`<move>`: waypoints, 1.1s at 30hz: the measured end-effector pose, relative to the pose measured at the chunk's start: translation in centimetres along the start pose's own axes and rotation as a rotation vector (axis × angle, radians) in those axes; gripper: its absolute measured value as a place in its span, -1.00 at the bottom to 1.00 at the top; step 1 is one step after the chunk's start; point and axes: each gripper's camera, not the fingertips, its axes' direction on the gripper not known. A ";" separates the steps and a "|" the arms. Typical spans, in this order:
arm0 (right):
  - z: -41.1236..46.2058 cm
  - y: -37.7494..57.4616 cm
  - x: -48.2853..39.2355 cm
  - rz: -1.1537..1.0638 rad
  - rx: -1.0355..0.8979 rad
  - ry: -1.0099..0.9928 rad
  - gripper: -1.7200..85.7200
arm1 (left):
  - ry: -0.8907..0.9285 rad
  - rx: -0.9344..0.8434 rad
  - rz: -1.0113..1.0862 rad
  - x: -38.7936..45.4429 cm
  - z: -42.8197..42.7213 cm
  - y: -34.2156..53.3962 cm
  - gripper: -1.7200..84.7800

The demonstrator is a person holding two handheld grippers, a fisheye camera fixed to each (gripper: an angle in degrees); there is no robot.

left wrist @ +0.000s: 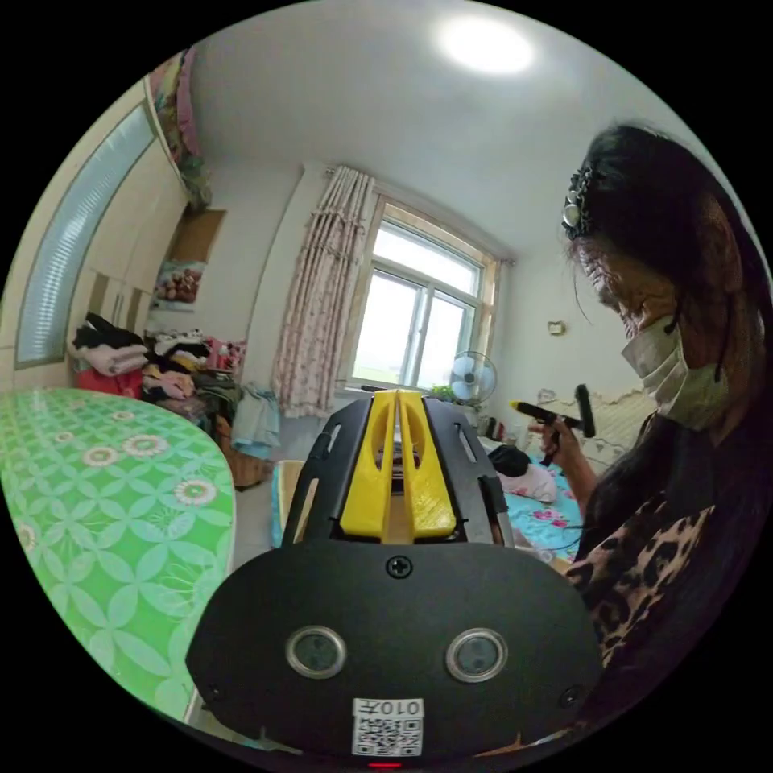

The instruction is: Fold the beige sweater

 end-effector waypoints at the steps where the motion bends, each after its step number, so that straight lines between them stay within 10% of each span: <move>1: 1.4 2.0 2.6 0.092 -0.020 -0.002 -0.68 | -0.001 -0.017 -0.023 -0.9 0.6 0.8 -0.96; 7: 10.1 10.4 12.3 0.304 -0.395 0.178 -0.61 | -0.104 -0.124 -0.031 -3.9 2.5 2.5 -0.96; 16: 16.5 25.8 21.9 0.683 -0.571 0.005 -0.55 | 0.295 -0.552 -0.530 -15.3 16.3 19.8 -0.96; 33: 25.5 31.0 18.5 0.463 -0.826 -0.041 -0.58 | 0.387 -1.087 -0.790 -19.6 28.2 37.3 -0.78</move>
